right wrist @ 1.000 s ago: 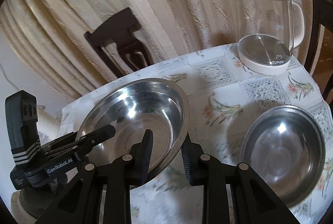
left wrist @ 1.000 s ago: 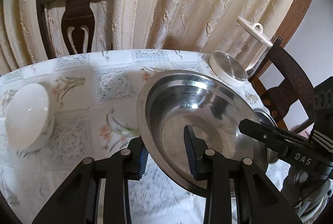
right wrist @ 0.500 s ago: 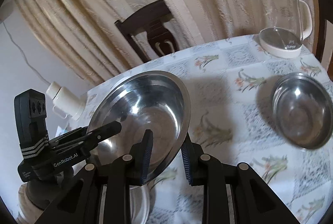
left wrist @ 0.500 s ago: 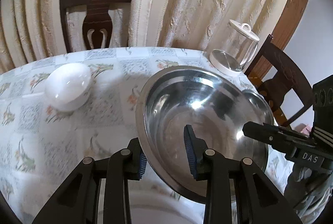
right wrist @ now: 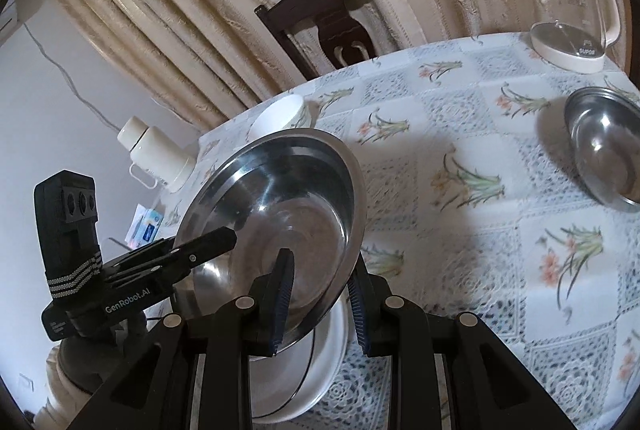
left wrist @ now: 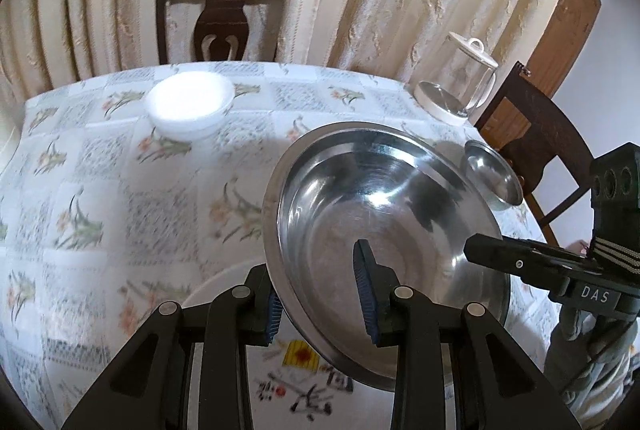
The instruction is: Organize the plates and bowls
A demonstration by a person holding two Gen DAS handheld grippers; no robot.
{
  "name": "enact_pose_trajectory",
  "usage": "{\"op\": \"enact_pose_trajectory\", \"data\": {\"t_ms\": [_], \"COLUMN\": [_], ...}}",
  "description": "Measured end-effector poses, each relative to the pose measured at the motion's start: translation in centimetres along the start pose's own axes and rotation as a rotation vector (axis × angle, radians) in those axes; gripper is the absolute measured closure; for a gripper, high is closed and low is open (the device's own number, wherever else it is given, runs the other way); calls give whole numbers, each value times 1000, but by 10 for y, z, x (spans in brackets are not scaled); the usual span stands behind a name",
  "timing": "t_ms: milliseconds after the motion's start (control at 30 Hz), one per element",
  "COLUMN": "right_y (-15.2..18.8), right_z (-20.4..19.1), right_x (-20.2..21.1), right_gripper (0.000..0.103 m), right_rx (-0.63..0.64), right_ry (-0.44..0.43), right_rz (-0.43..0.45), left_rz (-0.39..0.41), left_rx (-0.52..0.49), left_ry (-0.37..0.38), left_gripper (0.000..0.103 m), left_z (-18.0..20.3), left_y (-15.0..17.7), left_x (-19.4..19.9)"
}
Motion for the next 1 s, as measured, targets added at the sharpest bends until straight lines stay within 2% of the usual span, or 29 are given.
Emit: {"op": "enact_pose_trajectory", "data": {"t_ms": [500, 767, 1000], "right_y": [23, 37, 48], "right_z": [6, -22, -29], "right_x": [16, -2, -16], "right_gripper": [74, 74, 74], "right_rx": [-40, 16, 29], "right_ry": [0, -50, -48], "right_rz": [10, -42, -78], "left_rz": [2, 11, -13], "left_rx": [-30, 18, 60], "left_ry": [33, 7, -8], "left_gripper": [70, 70, 70], "left_z": [18, -8, -26], "left_y": [23, 47, 70], "left_x": [9, 30, 33]}}
Point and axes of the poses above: each gripper's, at about its wrist camera, not at the fingertips, and x roughly against the way its jaws point, z to its right, y to its underside, the point moved 2 cm from there along -x, roughly the way its jaws point, and after that the axes turned 2 degrees about -z, right-handed, at the moved point
